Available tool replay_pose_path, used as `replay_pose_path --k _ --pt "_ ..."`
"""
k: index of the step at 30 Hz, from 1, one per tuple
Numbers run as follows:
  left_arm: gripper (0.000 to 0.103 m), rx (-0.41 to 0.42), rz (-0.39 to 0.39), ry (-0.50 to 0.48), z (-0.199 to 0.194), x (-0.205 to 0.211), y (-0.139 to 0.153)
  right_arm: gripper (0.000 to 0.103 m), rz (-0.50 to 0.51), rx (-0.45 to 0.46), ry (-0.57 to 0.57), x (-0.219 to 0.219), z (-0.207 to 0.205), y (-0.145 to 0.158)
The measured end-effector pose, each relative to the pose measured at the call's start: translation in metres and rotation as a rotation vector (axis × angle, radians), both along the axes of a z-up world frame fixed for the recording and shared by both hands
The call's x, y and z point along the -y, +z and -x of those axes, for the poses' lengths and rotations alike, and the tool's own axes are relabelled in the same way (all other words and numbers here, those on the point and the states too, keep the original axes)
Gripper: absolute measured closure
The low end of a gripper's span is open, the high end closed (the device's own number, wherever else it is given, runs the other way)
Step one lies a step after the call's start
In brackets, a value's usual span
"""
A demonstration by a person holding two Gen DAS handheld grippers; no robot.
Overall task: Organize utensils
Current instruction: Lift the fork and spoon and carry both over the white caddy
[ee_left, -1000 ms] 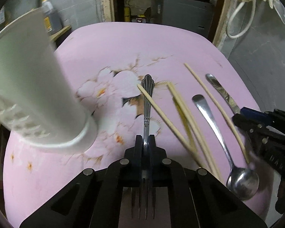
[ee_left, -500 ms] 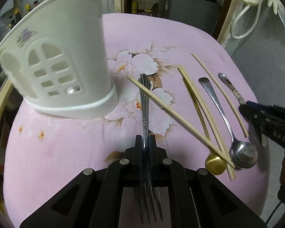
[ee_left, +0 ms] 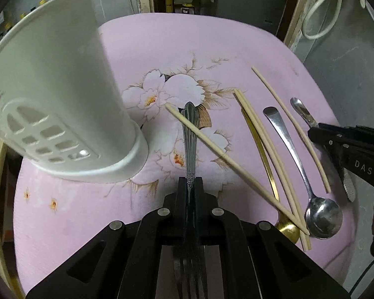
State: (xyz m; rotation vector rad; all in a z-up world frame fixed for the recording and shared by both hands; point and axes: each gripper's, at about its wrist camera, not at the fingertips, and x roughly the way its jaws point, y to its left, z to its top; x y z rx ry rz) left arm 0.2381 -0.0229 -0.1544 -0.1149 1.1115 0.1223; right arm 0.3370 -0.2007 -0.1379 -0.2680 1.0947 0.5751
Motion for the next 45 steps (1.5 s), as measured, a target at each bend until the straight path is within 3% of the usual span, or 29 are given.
replay_pose_path --k 5,10,19,26,34,45 --pt "0.100 0.109 0.058 0.048 0.033 -0.014 0.011 0.090 -0.130 0.036 -0.005 0.015 0.019 0.013" --pt "0.100 0.244 0.101 0.092 0.073 -0.020 0.028 0.090 -0.217 0.158 0.012 0.026 0.053 0.033" --pt "0.100 0.418 0.082 0.136 0.118 -0.031 0.063 0.090 -0.333 0.311 -0.026 0.023 0.073 0.072" --pt "0.100 0.498 0.067 0.078 0.112 -0.026 0.094 0.090 -0.401 0.407 -0.034 0.009 0.081 0.104" --pt "0.100 0.622 0.093 0.075 0.119 -0.057 0.140 0.090 -0.501 0.455 -0.031 -0.019 0.084 0.137" --pt "0.100 0.774 0.191 0.174 0.089 -0.160 0.176 0.090 -0.678 0.509 0.016 -0.090 0.087 0.172"
